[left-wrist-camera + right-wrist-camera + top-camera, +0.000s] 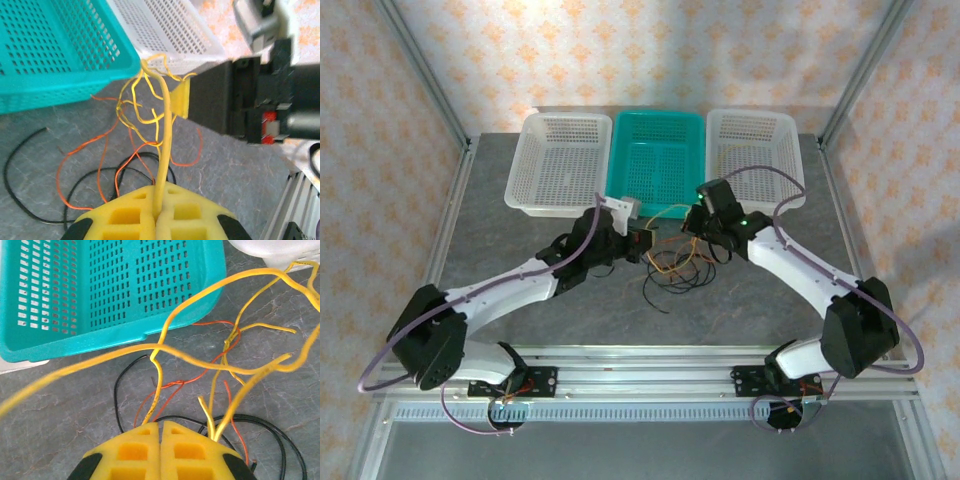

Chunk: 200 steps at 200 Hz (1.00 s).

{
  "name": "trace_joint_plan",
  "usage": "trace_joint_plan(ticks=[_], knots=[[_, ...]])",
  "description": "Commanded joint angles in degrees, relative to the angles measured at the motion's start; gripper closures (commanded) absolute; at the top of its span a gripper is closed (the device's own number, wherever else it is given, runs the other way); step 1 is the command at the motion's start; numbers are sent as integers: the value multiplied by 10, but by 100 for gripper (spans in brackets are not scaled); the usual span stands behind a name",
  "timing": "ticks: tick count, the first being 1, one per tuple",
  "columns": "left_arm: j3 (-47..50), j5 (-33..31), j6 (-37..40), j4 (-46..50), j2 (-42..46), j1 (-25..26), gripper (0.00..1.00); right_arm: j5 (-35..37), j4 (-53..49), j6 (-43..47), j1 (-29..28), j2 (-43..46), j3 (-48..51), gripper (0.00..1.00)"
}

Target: Untangle the cables

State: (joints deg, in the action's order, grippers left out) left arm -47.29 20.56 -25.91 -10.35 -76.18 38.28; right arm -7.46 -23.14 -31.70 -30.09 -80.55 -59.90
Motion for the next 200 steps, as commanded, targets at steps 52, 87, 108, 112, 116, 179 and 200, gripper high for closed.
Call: trace_joint_plan(ticks=[52,87,108,112,116,179,200], knots=[[-61,34,54,106,101,-80,100,19,32,-2,3,-24,56,100],[-120,45,110,192,115,-89,100,29,39,-4,4,-27,76,100],[-148,41,137,232,130,-93,100,29,43,-6,4,-32,84,100],[-154,39,142,239,133,-95,100,29,44,-6,4,-34,84,100],[-159,37,146,244,134,-95,100,30,44,-6,4,-35,84,100],[-207,-6,155,271,158,-108,100,21,41,0,4,-31,83,100],[-211,-1,145,238,143,-110,100,-7,43,14,4,-5,88,96]])
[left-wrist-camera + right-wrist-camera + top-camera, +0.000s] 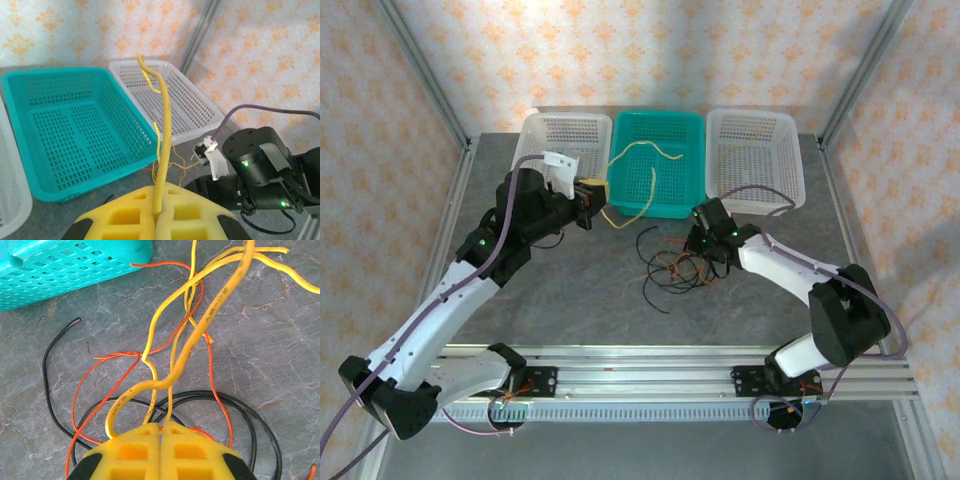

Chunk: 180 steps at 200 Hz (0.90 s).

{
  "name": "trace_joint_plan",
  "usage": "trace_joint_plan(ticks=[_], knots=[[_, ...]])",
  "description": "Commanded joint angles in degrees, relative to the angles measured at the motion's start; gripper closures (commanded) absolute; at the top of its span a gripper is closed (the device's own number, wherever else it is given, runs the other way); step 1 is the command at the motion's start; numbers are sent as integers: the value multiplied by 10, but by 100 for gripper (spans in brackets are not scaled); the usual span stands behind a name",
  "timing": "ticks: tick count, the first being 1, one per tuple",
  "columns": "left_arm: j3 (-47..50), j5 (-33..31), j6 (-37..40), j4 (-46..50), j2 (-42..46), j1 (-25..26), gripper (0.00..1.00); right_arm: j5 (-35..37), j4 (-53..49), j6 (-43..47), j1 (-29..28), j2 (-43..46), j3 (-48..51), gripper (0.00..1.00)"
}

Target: Untangle the cables

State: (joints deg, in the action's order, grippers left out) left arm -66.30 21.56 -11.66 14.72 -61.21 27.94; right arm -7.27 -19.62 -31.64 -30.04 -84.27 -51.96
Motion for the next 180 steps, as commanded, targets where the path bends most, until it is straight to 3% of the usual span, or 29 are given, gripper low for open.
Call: trace_joint_plan(ticks=[1,21,48,98,123,139,153,180], knots=[[-21,-9,2,-15,-7,-7,100,-9,7,13,3,35,10,95],[-22,10,-15,-56,-37,-7,100,12,-18,23,3,87,12,71],[-20,37,-46,-108,-70,-6,100,59,-53,38,3,163,4,51],[-15,92,-95,-186,-117,-7,100,121,-18,107,3,260,-16,46],[-14,108,-120,-219,-135,-7,100,132,11,155,3,271,-38,37],[-13,113,-132,-230,-144,-6,100,114,50,198,3,283,-22,33],[-3,120,-147,-253,-149,-6,100,90,69,242,3,294,-17,17],[10,127,-174,-290,-155,-5,100,24,106,315,3,297,-15,16]])
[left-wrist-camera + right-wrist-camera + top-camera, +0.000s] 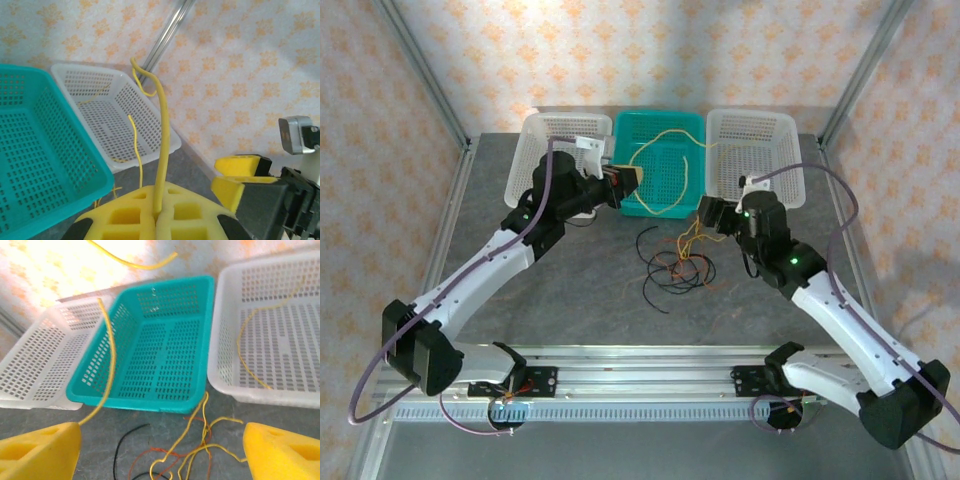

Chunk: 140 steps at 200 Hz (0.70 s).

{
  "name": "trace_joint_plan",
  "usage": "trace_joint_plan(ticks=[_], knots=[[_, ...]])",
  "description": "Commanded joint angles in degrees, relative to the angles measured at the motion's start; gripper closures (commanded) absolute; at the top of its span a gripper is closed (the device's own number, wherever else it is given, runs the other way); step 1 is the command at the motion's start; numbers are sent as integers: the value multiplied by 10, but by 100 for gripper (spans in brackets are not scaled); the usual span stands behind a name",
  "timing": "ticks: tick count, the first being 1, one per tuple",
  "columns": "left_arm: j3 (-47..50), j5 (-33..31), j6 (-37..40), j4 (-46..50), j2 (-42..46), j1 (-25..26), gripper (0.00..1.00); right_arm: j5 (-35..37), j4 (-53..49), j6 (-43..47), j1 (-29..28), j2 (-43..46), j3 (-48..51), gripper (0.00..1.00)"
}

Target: Untangle the cables

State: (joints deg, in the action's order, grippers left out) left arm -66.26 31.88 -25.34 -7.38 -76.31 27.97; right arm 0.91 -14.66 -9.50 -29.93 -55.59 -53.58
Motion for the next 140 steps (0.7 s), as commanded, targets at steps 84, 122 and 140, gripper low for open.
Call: trace_joint_plan(ticks=[84,122,140], knots=[[9,61,-87,-133,-42,16,100,-253,137,210,-19,-19,-6,28],[-23,65,-94,-151,-79,47,100,-295,135,219,-27,-41,-25,31],[-36,72,-97,-160,-96,53,100,-289,133,221,-33,-49,-28,33]])
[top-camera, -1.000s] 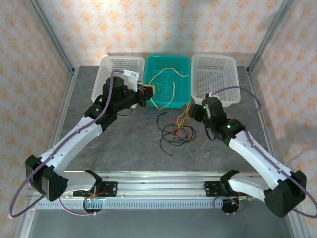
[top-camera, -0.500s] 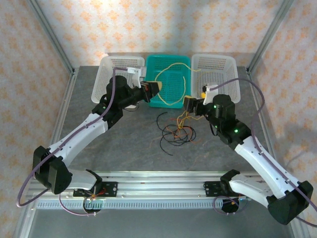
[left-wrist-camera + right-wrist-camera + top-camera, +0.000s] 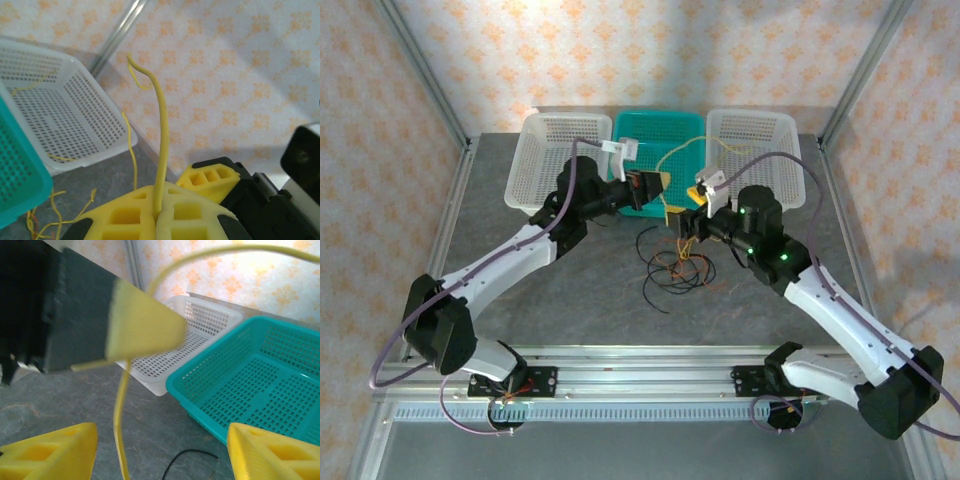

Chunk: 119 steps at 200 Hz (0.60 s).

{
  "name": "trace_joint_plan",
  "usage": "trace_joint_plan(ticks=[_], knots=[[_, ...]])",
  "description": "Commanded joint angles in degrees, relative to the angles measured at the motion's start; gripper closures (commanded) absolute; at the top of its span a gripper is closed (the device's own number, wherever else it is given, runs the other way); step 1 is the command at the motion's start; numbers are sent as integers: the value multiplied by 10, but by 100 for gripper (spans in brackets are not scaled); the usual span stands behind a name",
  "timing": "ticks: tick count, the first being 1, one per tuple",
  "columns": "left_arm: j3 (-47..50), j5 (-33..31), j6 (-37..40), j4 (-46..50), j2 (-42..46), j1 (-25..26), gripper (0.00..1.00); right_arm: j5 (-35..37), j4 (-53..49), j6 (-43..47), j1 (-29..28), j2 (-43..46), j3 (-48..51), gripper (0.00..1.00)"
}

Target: Untangle the cables

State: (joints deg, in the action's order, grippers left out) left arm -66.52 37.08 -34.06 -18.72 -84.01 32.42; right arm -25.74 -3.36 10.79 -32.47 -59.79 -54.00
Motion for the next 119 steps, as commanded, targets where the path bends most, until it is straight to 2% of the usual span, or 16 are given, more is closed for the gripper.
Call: trace_joint_plan(ticks=[1,24,69,119], knots=[[-34,20,-10,-47,-19,9,100,-21,19,18,-8,-7,-24,33],[-45,24,-12,-51,-29,16,100,-6,16,19,-15,-10,-24,37],[-46,25,-12,-54,-35,20,100,9,17,20,-22,-21,-25,56],[-65,16,-19,-38,-57,20,100,10,17,19,-29,-22,-29,72]])
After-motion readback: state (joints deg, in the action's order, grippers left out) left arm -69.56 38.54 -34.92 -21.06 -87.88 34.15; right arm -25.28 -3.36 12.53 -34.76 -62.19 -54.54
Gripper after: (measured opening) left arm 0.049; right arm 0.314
